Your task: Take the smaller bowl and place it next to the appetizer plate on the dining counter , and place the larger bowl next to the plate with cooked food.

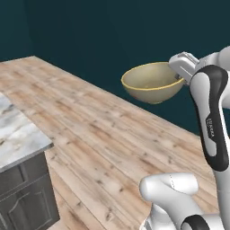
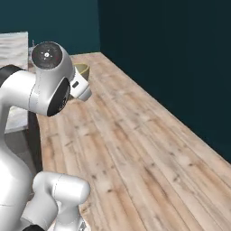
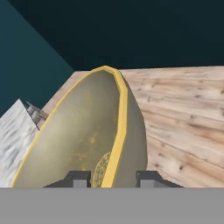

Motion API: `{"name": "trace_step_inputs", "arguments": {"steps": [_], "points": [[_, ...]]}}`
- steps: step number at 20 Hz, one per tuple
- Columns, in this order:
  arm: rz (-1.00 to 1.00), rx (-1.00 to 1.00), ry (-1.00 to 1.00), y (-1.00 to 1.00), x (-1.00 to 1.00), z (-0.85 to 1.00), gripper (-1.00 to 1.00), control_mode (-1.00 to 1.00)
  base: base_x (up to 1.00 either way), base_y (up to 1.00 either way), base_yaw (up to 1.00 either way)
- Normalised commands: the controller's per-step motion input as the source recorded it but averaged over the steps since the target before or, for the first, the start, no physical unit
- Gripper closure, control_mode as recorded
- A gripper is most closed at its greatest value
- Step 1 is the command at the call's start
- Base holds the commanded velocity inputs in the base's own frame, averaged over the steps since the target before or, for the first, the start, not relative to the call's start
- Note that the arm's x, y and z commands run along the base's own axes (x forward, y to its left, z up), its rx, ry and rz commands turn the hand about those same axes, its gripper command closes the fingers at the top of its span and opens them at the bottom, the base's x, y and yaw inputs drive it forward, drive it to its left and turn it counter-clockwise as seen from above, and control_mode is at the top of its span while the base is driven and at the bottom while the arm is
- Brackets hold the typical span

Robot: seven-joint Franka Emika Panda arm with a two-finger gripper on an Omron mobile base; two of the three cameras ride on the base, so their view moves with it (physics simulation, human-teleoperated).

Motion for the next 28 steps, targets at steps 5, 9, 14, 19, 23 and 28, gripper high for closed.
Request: {"name": "trace_step_inputs", "arguments": {"steps": [5, 9, 14, 19, 23, 28], "points": [[0.00, 0.00, 0.00, 0.00, 0.00, 0.00, 1.00, 1.00, 1.00, -0.67, 0.39], [0.00, 0.00, 0.00, 0.00, 0.00, 0.00, 1.00, 1.00, 1.00, -0.57, 0.35], [0.00, 0.00, 0.00, 0.00, 0.00, 0.00, 1.00, 1.00, 1.00, -0.47, 0.33], [0.00, 0.00, 0.00, 0.00, 0.00, 0.00, 1.00, 1.00, 1.00, -0.44, 0.31], [0.00, 0.00, 0.00, 0.00, 0.00, 0.00, 1.00, 1.00, 1.00, -0.40, 0.29], [0.00, 0.00, 0.00, 0.00, 0.00, 0.00, 1.00, 1.00, 1.00, -0.44, 0.29]]}}
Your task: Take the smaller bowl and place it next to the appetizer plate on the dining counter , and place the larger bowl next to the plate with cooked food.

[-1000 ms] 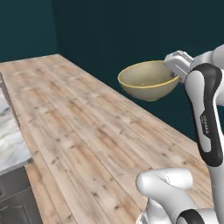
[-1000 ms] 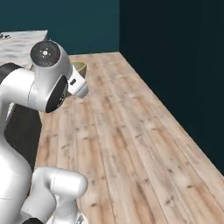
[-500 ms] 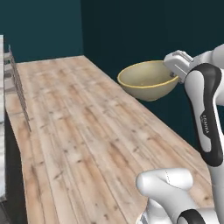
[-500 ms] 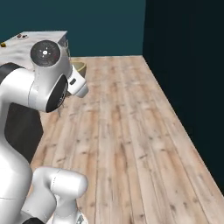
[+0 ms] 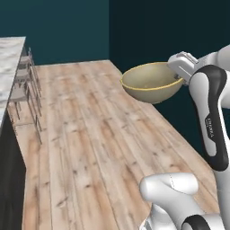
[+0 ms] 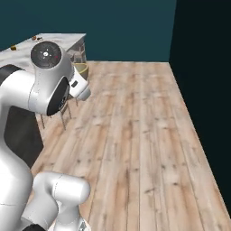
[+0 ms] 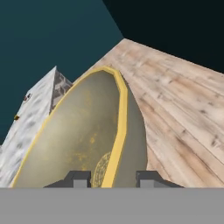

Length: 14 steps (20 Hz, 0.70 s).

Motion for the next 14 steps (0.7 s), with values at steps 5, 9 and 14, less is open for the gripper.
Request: {"name": "trace_step_inputs", "arguments": {"steps": [5, 9, 14], "points": [[0.00, 0.00, 0.00, 0.00, 0.00, 0.00, 1.00, 1.00, 1.00, -0.53, 0.22], [0.00, 0.00, 0.00, 0.00, 0.00, 0.00, 1.00, 1.00, 1.00, -0.54, 0.17], [0.00, 0.00, 0.00, 0.00, 0.00, 0.00, 1.00, 1.00, 1.00, -0.50, 0.16]]}}
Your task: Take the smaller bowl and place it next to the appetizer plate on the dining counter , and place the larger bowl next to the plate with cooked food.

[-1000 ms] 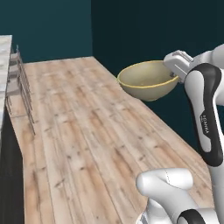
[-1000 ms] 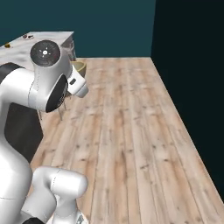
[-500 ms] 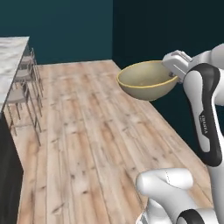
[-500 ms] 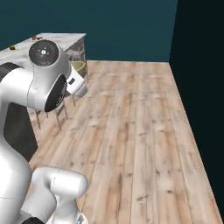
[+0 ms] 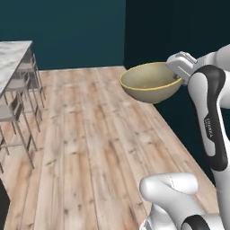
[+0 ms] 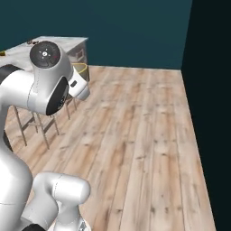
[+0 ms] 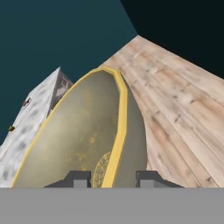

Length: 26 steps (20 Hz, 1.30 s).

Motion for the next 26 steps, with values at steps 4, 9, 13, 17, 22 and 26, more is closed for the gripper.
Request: {"name": "trace_step_inputs", "arguments": {"steps": [4, 9, 13, 17, 22, 26], "points": [[0.00, 0.00, 0.00, 0.00, 0.00, 0.00, 1.00, 1.00, 1.00, -0.43, 0.16], [0.00, 0.00, 0.00, 0.00, 0.00, 0.00, 1.00, 1.00, 1.00, -0.40, 0.17], [0.00, 0.00, 0.00, 0.00, 0.00, 0.00, 1.00, 1.00, 1.00, -0.43, 0.18], [0.00, 0.00, 0.00, 0.00, 0.00, 0.00, 1.00, 1.00, 1.00, -0.46, 0.19], [0.00, 0.00, 0.00, 0.00, 0.00, 0.00, 1.00, 1.00, 1.00, -0.48, 0.18], [0.00, 0.00, 0.00, 0.00, 0.00, 0.00, 1.00, 1.00, 1.00, -0.51, 0.19]]}}
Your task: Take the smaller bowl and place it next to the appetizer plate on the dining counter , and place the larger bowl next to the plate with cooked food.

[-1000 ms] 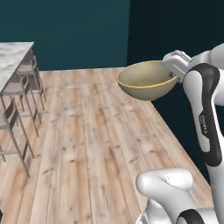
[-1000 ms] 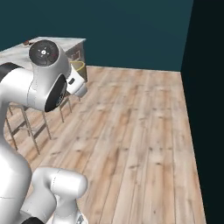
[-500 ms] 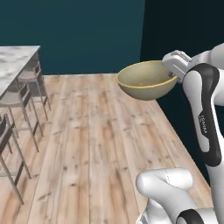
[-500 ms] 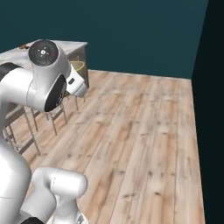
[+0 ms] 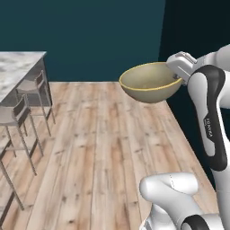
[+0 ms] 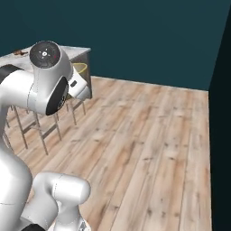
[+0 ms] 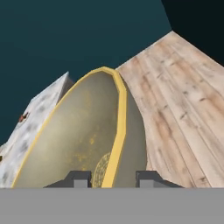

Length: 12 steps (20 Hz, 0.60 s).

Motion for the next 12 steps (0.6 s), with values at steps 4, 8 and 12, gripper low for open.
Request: {"name": "trace_step_inputs", "arguments": {"steps": [4, 8, 12], "points": [[0.00, 0.00, 0.00, 0.00, 0.00, 0.00, 1.00, 1.00, 1.00, -0.50, 0.19], [0.00, 0.00, 0.00, 0.00, 0.00, 0.00, 1.00, 1.00, 1.00, -0.51, 0.19], [0.00, 0.00, 0.00, 0.00, 0.00, 0.00, 1.00, 1.00, 1.00, -0.50, 0.22]]}}
